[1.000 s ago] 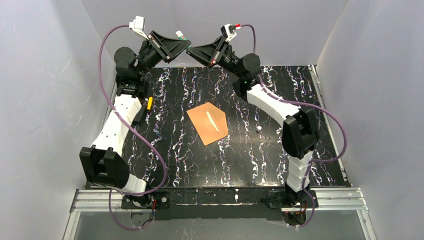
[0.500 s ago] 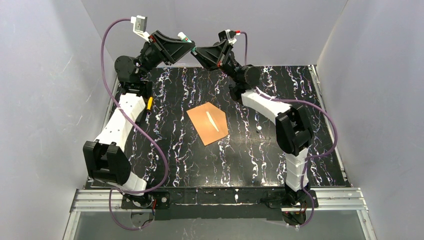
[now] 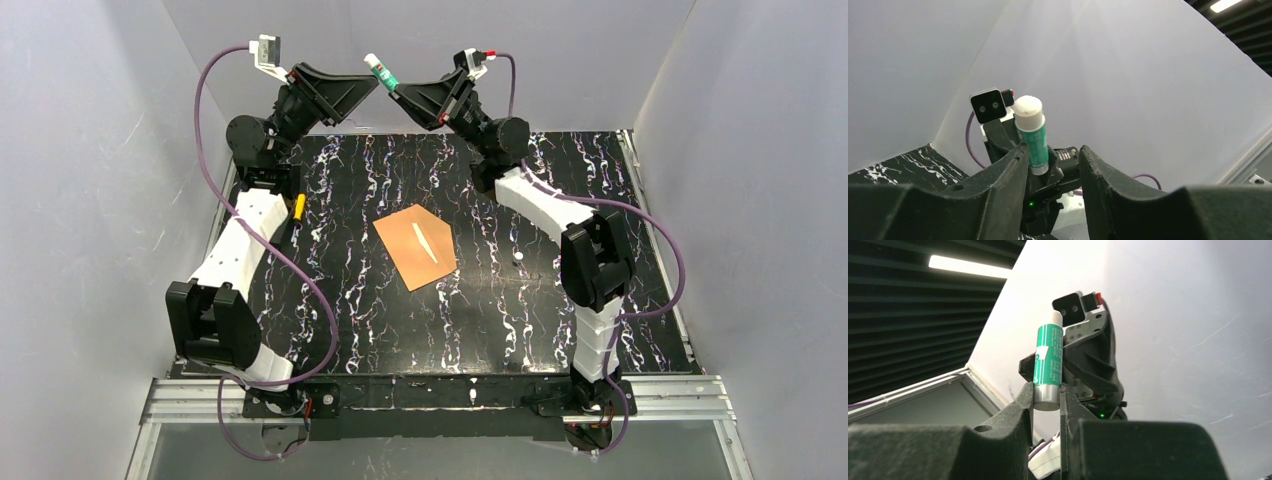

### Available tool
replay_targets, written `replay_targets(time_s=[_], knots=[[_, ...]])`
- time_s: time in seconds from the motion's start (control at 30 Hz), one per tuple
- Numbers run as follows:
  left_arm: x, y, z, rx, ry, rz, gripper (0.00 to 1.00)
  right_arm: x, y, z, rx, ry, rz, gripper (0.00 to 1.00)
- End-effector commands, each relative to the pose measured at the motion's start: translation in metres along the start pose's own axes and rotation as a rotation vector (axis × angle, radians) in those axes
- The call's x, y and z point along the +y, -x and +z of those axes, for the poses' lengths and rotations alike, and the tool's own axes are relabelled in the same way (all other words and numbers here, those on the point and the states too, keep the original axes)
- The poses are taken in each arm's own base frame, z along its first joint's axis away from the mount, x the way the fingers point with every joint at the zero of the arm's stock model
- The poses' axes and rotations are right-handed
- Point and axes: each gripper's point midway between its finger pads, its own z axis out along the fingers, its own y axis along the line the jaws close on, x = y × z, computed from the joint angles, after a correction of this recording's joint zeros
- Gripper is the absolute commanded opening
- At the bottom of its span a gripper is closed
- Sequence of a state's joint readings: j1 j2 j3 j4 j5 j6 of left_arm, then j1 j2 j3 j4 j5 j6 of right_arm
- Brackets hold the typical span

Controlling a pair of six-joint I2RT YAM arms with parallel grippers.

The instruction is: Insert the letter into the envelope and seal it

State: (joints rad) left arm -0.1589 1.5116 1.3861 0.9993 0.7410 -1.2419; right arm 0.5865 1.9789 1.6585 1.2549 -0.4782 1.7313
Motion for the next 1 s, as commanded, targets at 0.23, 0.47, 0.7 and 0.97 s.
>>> replay_targets(time_s=[0.23,0.47,0.7,0.97], knots=[[-0.025,0.010,0.002,-0.020,-0.018,0.063,0.59,0.025,-0.001,0.014,0.036,0.019,-0.108,0.01],[-0.003,0.003,-0.005,-0.020,0.084,0.046,0.72,0.028,0.000,0.014,0.028,0.062,-0.076,0.01],[-0.008,0.010,-0.001,-0.039,0.074,0.030,0.70,0.004,-0.011,0.009,0.055,-0.033,-0.080,0.01],[-0.008,0.007,-0.002,-0.031,0.075,0.006,0.54,-0.006,-0.014,0.011,0.067,-0.034,-0.059,0.01]])
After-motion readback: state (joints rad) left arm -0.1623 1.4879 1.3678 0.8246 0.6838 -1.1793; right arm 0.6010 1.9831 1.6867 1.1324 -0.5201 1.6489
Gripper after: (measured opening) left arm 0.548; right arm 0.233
